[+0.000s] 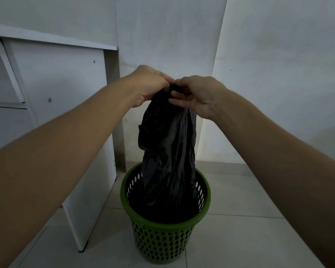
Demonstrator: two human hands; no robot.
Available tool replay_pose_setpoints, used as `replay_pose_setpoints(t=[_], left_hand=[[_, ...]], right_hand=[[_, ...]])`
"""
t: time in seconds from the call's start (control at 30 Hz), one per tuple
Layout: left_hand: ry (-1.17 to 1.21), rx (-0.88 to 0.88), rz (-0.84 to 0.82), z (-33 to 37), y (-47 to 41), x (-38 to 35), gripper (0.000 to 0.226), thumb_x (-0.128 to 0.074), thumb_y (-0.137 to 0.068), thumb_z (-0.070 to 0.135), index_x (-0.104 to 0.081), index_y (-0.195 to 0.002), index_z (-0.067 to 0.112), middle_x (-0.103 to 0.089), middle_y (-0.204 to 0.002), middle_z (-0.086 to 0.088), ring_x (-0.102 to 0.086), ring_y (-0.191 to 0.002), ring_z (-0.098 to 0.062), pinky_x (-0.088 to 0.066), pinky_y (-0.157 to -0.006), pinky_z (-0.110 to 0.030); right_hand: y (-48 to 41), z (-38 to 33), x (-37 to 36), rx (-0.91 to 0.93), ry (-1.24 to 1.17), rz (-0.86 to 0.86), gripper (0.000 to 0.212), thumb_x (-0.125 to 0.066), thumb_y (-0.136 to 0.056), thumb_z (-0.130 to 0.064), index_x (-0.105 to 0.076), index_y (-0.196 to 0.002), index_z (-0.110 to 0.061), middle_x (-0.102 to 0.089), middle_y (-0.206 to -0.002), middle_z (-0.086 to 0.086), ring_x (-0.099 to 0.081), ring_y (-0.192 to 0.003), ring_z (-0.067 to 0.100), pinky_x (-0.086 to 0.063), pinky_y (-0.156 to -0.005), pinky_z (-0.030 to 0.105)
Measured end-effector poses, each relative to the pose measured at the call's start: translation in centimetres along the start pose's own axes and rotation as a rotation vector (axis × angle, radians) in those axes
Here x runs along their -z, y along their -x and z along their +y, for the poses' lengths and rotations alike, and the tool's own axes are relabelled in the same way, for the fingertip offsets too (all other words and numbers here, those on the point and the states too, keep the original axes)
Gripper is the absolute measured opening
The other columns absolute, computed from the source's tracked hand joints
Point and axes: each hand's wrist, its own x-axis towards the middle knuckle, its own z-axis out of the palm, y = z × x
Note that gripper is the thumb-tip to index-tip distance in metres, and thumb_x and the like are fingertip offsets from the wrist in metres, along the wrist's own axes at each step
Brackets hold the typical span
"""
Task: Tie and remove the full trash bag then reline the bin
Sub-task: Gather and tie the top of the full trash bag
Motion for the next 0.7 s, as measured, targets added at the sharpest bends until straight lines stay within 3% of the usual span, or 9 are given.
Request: replay_pose_setpoints(t=[0.1, 0.17, 0.23, 0.27, 0.33, 0.43, 0.5, 0.63, 0.7], left_hand=[[-0.041, -0.023, 0.023, -0.3, 0.0, 0.4, 0.033, -0.059, -0.078, -0.010, -0.078, -0.081, 0.018, -0.075, -0.087, -0.004, -0.071, -0.080, -0.013, -0.058, -0.068, -0.019], [-0.058, -0.018, 0.050, -0.5, -0.1, 0.8, 0.033, -0.060, -0.077, -0.009, -0.077, -0.079, 0.019, -0.075, -0.088, -0.004, -0.071, -0.084, -0.014, -0.059, -0.072, -0.021], [-0.071, -0.001, 0.066, -0.6, -0.3, 0.8, 0.035, -0.057, -0.079, -0.010, -0.077, -0.080, 0.019, -0.075, -0.090, -0.003, -0.071, -0.086, -0.013, -0.060, -0.075, -0.022], [-0.072, 0.004, 0.068, -0.6, -0.3, 0.7, 0.035, -0.057, -0.079, -0.010, -0.077, -0.080, 0.019, -0.075, -0.091, -0.003, -0.071, -0.087, -0.014, -0.060, -0.076, -0.023], [-0.074, 0.006, 0.070, -0.6, -0.3, 0.5, 0.036, -0.056, -0.080, -0.010, -0.077, -0.081, 0.019, -0.075, -0.092, -0.003, -0.071, -0.089, -0.014, -0.060, -0.077, -0.023], [-0.103, -0.014, 0.065, -0.5, -0.1, 0.6, 0.037, -0.055, -0.079, -0.009, -0.078, -0.082, 0.019, -0.076, -0.092, -0.003, -0.071, -0.086, -0.012, -0.059, -0.073, -0.020], [-0.138, -0.031, 0.059, -0.4, 0.1, 0.9, 0.037, -0.055, -0.078, -0.008, -0.079, -0.083, 0.020, -0.076, -0.091, -0.002, -0.069, -0.082, -0.011, -0.057, -0.067, -0.017], [-0.130, -0.023, 0.009, 0.0, 1.0, 1.0, 0.035, -0.054, -0.079, -0.006, -0.079, -0.086, 0.018, -0.076, -0.091, -0.002, -0.069, -0.083, -0.011, -0.055, -0.063, -0.017], [-0.112, -0.012, -0.113, 0.1, 1.6, 0.9, 0.036, -0.054, -0.080, -0.006, -0.078, -0.094, 0.016, -0.076, -0.085, 0.002, -0.070, -0.080, -0.009, -0.054, -0.062, -0.014]], right_hand=[[1.0, 0.6, 1.0, 0.291, 0.471, -0.014, 0.023, -0.077, -0.080, -0.038, -0.064, -0.082, -0.019, -0.064, -0.078, -0.005, -0.061, -0.065, 0.006, -0.050, -0.057, 0.018], [2.7, 1.4, 2.1, 0.431, 0.809, -0.326, 0.045, -0.079, -0.063, -0.065, -0.064, -0.088, -0.031, -0.065, -0.092, -0.015, -0.062, -0.081, -0.002, -0.048, -0.069, 0.014], [3.7, 2.9, 3.0, 0.485, 1.409, -0.553, 0.068, -0.075, -0.050, -0.077, -0.058, -0.105, -0.042, -0.050, -0.126, -0.012, -0.047, -0.120, 0.008, -0.041, -0.101, 0.032], [3.7, 3.7, 3.4, 0.553, 1.718, -0.551, 0.074, -0.075, -0.051, -0.077, -0.054, -0.113, -0.043, -0.040, -0.135, -0.007, -0.034, -0.132, 0.016, -0.030, -0.110, 0.044], [3.5, 5.0, 3.7, 0.721, 1.986, -0.452, 0.061, -0.075, -0.067, -0.062, -0.056, -0.119, -0.035, -0.042, -0.128, -0.002, -0.033, -0.132, 0.023, -0.028, -0.108, 0.049], [2.8, 4.5, 4.1, 0.769, 1.491, -0.312, 0.017, -0.067, -0.087, -0.029, -0.071, -0.100, -0.019, -0.066, -0.089, -0.001, -0.062, -0.093, 0.025, -0.047, -0.078, 0.035], [2.1, 3.7, 3.9, 0.689, 1.171, -0.174, 0.017, -0.062, -0.090, -0.021, -0.075, -0.091, -0.010, -0.070, -0.077, 0.007, -0.062, -0.075, 0.024, -0.049, -0.070, 0.035], [1.1, 3.4, 2.7, 0.597, 1.061, -0.036, 0.023, -0.059, -0.092, -0.023, -0.070, -0.081, -0.004, -0.068, -0.077, 0.014, -0.057, -0.068, 0.021, -0.045, -0.063, 0.030], [0.8, 3.5, 2.2, 0.521, 0.869, 0.036, 0.015, -0.066, -0.088, -0.023, -0.073, -0.084, -0.010, -0.071, -0.079, 0.008, -0.062, -0.071, 0.018, -0.048, -0.063, 0.028]])
